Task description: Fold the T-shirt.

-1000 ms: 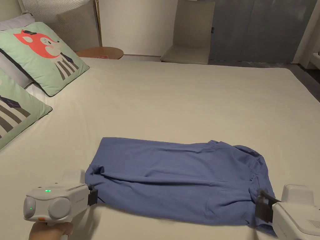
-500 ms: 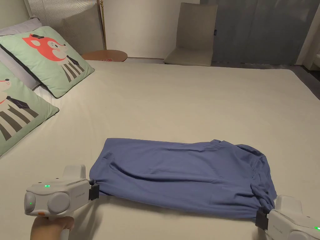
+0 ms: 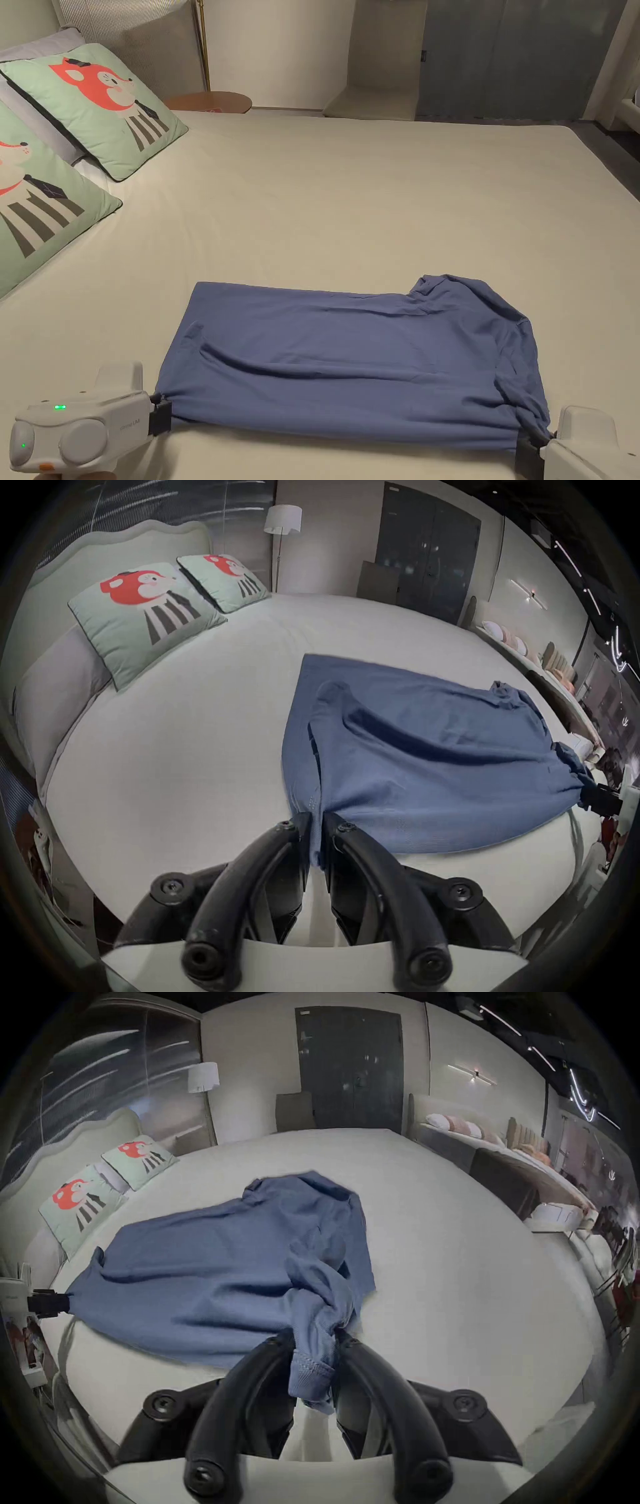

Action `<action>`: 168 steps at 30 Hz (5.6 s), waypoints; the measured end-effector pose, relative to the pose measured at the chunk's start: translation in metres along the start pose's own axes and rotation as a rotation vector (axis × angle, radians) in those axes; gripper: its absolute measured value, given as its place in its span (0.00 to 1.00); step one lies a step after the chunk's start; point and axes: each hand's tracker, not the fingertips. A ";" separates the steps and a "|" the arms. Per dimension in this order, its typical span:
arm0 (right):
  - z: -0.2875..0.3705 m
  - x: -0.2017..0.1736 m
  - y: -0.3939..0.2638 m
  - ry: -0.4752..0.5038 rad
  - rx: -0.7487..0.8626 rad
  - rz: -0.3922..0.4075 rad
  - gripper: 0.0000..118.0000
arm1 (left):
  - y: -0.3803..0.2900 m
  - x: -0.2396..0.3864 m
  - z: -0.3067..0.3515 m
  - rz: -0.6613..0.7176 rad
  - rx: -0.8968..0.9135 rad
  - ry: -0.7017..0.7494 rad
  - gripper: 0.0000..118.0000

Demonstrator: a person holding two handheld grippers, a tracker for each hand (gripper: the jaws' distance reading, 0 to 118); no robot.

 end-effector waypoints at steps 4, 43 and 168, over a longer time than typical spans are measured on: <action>-0.019 0.003 -0.025 -0.016 -0.066 -0.028 0.16 | -0.015 -0.005 -0.019 -0.001 -0.073 0.024 0.04; 0.086 -0.077 0.136 0.006 0.667 0.118 0.01 | 0.111 0.111 0.097 -0.122 0.683 -0.070 0.00; 0.091 -0.061 0.120 -0.032 0.605 0.059 0.90 | 0.102 0.081 0.118 -0.057 0.712 -0.104 0.85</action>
